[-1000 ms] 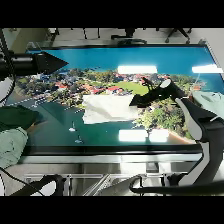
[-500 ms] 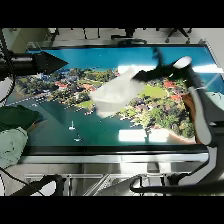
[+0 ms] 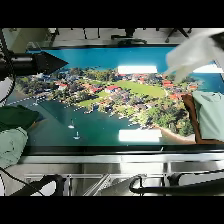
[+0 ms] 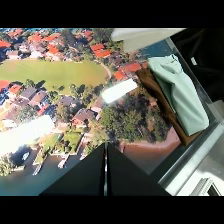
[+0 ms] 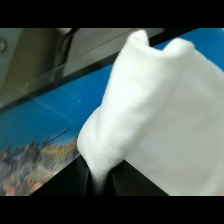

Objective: Fold the shirts.

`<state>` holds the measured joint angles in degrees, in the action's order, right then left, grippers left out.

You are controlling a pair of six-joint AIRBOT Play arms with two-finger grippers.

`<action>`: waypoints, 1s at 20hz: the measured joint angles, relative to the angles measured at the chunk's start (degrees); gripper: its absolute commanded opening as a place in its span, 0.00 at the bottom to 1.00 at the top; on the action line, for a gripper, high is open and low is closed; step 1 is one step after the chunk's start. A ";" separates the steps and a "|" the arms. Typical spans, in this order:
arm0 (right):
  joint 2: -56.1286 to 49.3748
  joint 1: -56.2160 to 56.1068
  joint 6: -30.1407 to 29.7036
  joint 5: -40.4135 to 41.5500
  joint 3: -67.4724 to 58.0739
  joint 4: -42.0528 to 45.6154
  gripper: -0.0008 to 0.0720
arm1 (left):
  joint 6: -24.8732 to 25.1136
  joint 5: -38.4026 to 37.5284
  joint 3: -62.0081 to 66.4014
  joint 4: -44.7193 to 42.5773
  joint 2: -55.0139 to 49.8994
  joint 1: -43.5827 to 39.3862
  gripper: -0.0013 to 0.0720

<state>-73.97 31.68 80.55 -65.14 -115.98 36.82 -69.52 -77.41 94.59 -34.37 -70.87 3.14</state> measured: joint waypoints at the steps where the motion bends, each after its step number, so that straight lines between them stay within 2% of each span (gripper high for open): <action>1: 0.15 3.08 3.28 -0.09 -0.09 2.12 0.04 | 0.00 0.11 0.00 0.00 0.00 0.00 0.04; 4: 0.39 10.16 12.70 -4.83 -0.24 9.66 0.04 | 0.02 0.70 0.00 0.00 -0.02 0.00 0.04; 7: 0.81 13.84 19.12 -15.19 -0.11 20.00 0.04 | 0.02 0.90 -0.04 -0.02 -0.11 0.00 0.04; 11: 3.21 15.50 22.60 -27.15 2.01 32.63 0.04 | 0.11 1.01 -0.04 -0.04 -0.17 -0.07 0.04; 15: 6.27 15.93 23.39 -33.73 6.38 41.77 0.06 | 0.11 0.87 -0.04 -0.09 -0.17 -0.20 0.04; 16: 6.88 15.98 23.15 -35.34 7.52 44.11 0.21 | 0.11 0.79 -0.04 -0.07 -0.17 -0.20 0.04; 17: 7.26 16.00 22.80 -36.54 8.48 46.21 0.49 | 0.11 0.59 -0.04 -0.09 -0.17 -0.22 0.04; 18: 7.63 16.04 22.32 -37.51 9.35 48.02 0.55 | 0.11 0.52 -0.04 -0.09 -0.17 -0.20 0.04; 20: 8.02 16.06 21.88 -38.64 10.56 50.45 0.55 | 0.11 0.42 -0.04 -0.11 -0.17 -0.22 0.04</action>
<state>-65.95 47.75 102.43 -103.79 -105.43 87.26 -69.41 -76.99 94.54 -34.48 -71.05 2.92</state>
